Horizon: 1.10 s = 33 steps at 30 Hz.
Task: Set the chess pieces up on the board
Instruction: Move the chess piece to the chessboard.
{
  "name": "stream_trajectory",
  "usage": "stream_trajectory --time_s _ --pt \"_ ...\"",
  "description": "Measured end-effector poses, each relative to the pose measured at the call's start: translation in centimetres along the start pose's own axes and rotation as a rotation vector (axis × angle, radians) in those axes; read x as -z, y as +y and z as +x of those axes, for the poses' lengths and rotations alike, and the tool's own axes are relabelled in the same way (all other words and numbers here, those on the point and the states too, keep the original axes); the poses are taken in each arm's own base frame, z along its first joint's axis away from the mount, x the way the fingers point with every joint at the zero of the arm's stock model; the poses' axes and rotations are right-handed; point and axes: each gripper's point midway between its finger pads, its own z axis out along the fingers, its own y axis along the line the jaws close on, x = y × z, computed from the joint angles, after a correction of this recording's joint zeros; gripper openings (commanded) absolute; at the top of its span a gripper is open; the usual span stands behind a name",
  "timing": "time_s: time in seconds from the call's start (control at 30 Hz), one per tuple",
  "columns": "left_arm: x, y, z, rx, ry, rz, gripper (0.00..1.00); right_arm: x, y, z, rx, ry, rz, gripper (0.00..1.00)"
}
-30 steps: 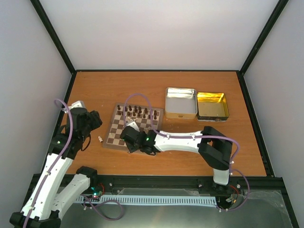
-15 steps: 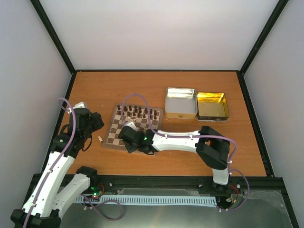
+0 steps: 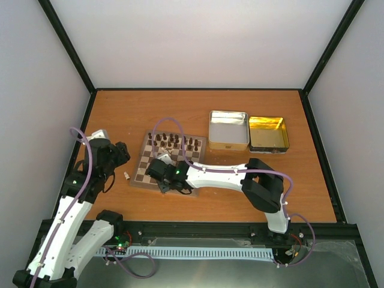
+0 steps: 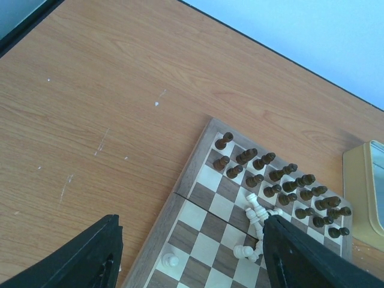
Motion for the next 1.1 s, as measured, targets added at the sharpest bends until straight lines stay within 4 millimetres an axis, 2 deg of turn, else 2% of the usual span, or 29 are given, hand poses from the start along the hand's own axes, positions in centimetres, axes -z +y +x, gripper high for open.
stream_trajectory --time_s 0.13,0.43,0.7,0.8,0.93,1.1 --pt "0.4 0.0 -0.2 0.004 -0.015 0.006 0.66 -0.8 0.0 0.7 0.009 0.033 0.012 0.35" --pt "0.4 0.0 -0.3 0.005 -0.018 0.009 0.66 -1.0 0.2 0.9 0.003 0.044 0.004 0.18" --pt "0.6 0.0 -0.4 0.011 -0.017 0.009 0.65 -0.7 0.9 -0.1 0.004 0.03 -0.011 0.16" --pt "1.5 -0.1 -1.5 0.022 -0.049 0.006 0.66 -0.6 1.9 -1.0 0.006 0.023 -0.036 0.16" --pt "3.7 -0.5 -3.7 0.043 -0.125 0.029 0.66 -0.8 3.2 -2.3 0.011 0.008 -0.067 0.14" --pt "5.9 -0.9 -5.9 0.065 -0.194 0.056 0.66 -1.7 5.0 -3.5 0.024 0.002 -0.105 0.13"
